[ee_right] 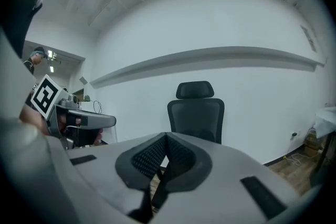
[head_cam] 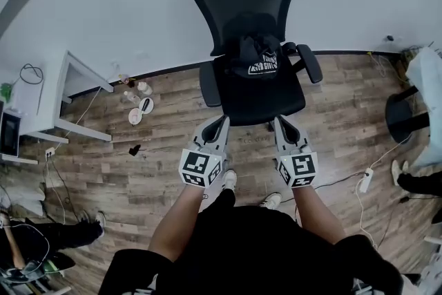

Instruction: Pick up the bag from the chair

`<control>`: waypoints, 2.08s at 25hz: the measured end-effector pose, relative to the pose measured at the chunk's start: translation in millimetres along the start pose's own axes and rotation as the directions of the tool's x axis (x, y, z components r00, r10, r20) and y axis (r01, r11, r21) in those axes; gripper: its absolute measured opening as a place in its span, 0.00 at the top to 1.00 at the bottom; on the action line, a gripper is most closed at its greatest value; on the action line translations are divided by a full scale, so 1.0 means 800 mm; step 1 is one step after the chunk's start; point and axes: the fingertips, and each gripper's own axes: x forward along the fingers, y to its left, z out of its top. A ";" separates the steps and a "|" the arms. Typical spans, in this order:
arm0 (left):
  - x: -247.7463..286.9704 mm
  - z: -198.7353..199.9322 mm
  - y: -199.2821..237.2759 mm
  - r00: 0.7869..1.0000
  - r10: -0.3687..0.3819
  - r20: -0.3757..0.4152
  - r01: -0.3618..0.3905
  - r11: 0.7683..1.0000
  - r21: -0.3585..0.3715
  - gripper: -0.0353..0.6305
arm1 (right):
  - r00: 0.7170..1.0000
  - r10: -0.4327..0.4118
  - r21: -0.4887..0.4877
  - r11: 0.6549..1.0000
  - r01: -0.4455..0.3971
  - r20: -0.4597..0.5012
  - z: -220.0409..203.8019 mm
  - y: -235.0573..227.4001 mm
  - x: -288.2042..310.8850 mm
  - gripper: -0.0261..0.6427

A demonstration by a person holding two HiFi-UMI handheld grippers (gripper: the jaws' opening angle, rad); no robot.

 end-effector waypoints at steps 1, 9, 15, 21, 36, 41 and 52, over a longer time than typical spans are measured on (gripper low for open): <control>0.002 0.004 0.003 1.000 -0.004 0.005 0.004 1.000 0.006 0.93 | 1.000 -0.005 -0.005 1.000 0.005 0.007 0.004 0.000 0.003 0.93; 0.012 0.016 0.039 0.998 -0.057 -0.007 0.057 0.998 0.039 0.93 | 0.997 -0.061 -0.003 0.998 0.061 0.051 0.030 0.003 0.042 0.93; 0.024 0.014 0.062 0.994 -0.103 -0.034 0.105 0.994 0.042 0.93 | 0.996 -0.078 0.005 0.997 0.078 0.042 0.033 0.003 0.065 0.93; 0.053 0.009 0.070 0.991 -0.120 -0.056 0.122 0.992 0.038 0.93 | 0.997 -0.073 0.010 0.997 0.073 0.012 0.021 -0.016 0.087 0.93; 0.200 -0.002 0.055 0.986 0.000 -0.165 0.005 1.000 0.027 0.93 | 0.993 0.114 0.051 0.992 -0.112 -0.038 0.000 -0.137 0.168 0.93; 0.233 -0.007 0.049 0.977 0.071 -0.203 -0.069 0.997 0.021 0.93 | 0.977 0.207 0.080 0.976 -0.202 -0.058 -0.010 -0.164 0.184 0.93; 0.302 -0.016 0.056 0.960 0.133 -0.247 -0.131 0.991 0.028 0.93 | 0.945 0.305 0.102 0.950 -0.294 -0.118 -0.037 -0.209 0.235 0.93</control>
